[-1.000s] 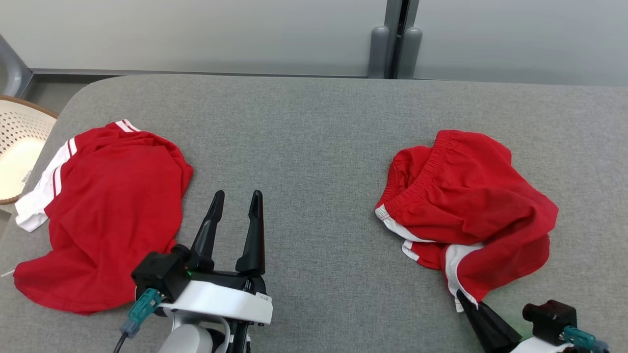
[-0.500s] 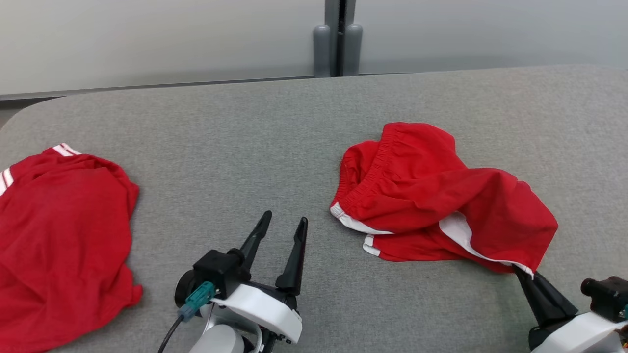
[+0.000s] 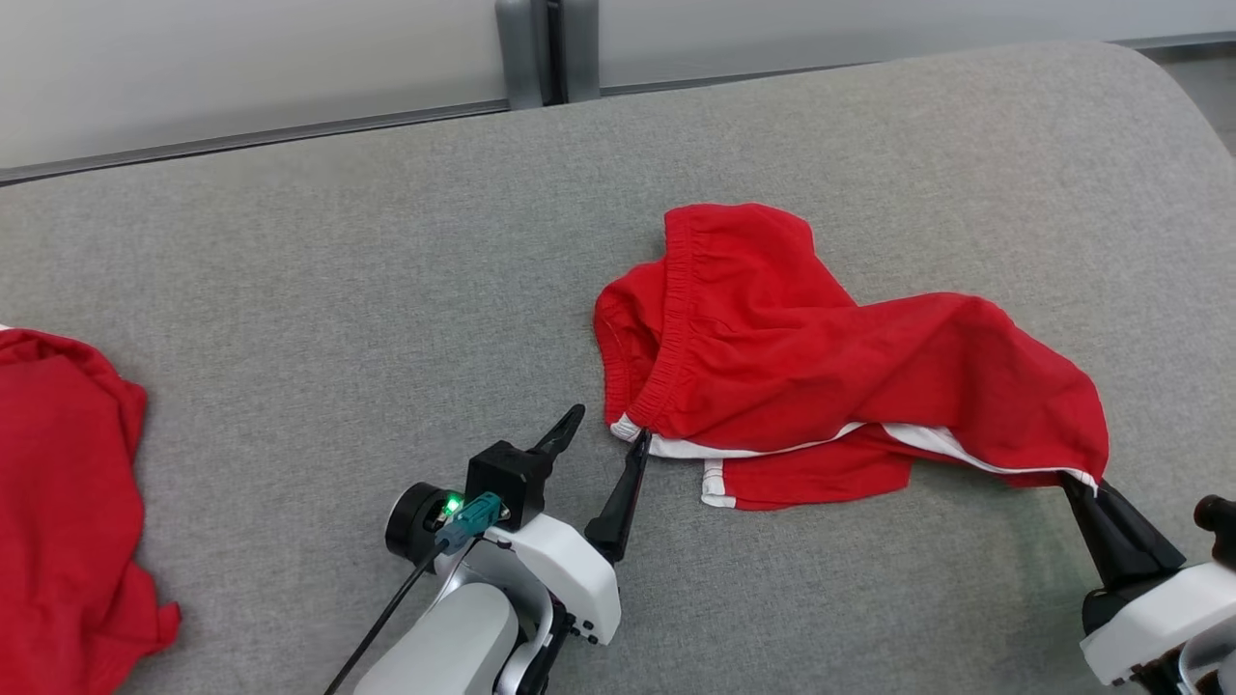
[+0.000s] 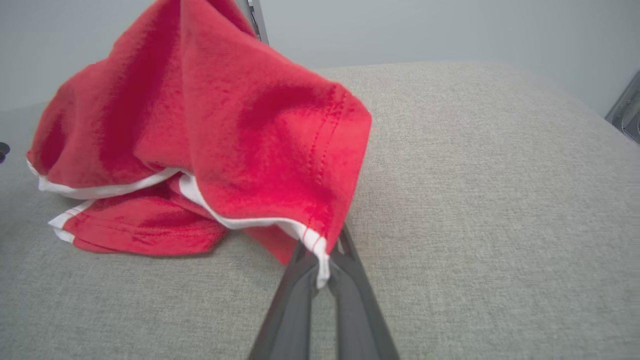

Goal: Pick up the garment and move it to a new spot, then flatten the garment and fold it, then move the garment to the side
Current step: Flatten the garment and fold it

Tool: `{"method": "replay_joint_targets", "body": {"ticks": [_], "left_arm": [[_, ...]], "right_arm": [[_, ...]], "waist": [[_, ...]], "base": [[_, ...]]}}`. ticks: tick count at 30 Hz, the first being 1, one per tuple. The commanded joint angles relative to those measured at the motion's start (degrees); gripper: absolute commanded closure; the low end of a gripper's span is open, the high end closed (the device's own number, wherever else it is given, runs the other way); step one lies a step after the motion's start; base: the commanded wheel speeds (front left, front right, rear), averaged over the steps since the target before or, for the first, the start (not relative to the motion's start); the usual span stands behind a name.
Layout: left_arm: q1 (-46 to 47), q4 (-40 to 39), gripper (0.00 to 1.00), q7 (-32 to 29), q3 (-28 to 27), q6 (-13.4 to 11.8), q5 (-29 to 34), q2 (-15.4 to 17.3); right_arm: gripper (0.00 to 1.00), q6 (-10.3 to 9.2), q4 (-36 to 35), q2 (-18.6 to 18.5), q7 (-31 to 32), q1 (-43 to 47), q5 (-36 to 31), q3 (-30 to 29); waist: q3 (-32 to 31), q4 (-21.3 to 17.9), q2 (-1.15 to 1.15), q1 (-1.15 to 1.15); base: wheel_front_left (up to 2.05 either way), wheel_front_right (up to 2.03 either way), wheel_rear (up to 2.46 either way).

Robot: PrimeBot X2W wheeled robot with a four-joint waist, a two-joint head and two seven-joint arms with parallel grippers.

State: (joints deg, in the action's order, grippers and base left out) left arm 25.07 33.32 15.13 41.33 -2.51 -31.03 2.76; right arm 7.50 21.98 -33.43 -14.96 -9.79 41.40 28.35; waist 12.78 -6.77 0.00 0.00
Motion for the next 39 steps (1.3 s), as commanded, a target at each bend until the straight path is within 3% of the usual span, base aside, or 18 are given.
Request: {"method": "replay_joint_targets", "body": {"ticks": [1,16,17,18,20,26,39], "left_arm": [[1.09,0.39,0.0,0.03,0.36,0.15,-0.48,0.25],[5.14,3.18,0.0,0.03,6.78,-0.38,-4.79,0.25],[5.19,3.42,0.09,0.03,7.03,-0.31,-4.83,0.25],[5.17,3.64,0.29,0.03,7.2,-0.21,-4.87,0.25],[4.94,4.27,1.0,0.03,7.74,0.16,-5.21,0.25],[6.02,4.55,1.0,0.03,8.38,0.19,-5.99,0.24],[3.83,-0.39,1.0,0.03,1.58,-0.09,-1.2,0.23]], "right_arm": [[1.0,-0.02,-0.04,-0.57,-0.34,-1.03,0.45,-0.07],[1.0,-0.02,0.29,0.41,-0.35,-1.92,0.81,-0.76],[1.0,-0.02,0.37,0.49,-0.35,-1.87,0.81,-0.83],[1.0,-0.02,0.42,0.54,-0.35,-1.8,0.83,-0.89],[1.0,-0.02,0.58,0.63,-0.35,-1.7,0.81,-1.04],[1.0,-0.02,0.71,0.82,-0.35,-1.85,0.59,-1.15],[1.0,-0.02,1.21,0.68,-0.35,-1.34,0.04,-1.1]], "waist": [[0.71,-0.73,0.0,0.0],[1.78,-2.42,0.0,0.0],[1.73,-2.41,0.0,0.0],[1.68,-2.39,0.0,0.0],[1.57,-2.3,0.0,0.0],[1.21,-1.84,0.0,0.0],[-1.21,-0.57,0.0,0.0]], "base": [[0.0,0.0,0.0],[0.0,0.0,0.0],[0.0,0.0,0.0],[0.0,0.0,0.0],[0.0,0.0,0.0],[0.0,0.0,0.0],[0.0,0.0,0.0]]}}
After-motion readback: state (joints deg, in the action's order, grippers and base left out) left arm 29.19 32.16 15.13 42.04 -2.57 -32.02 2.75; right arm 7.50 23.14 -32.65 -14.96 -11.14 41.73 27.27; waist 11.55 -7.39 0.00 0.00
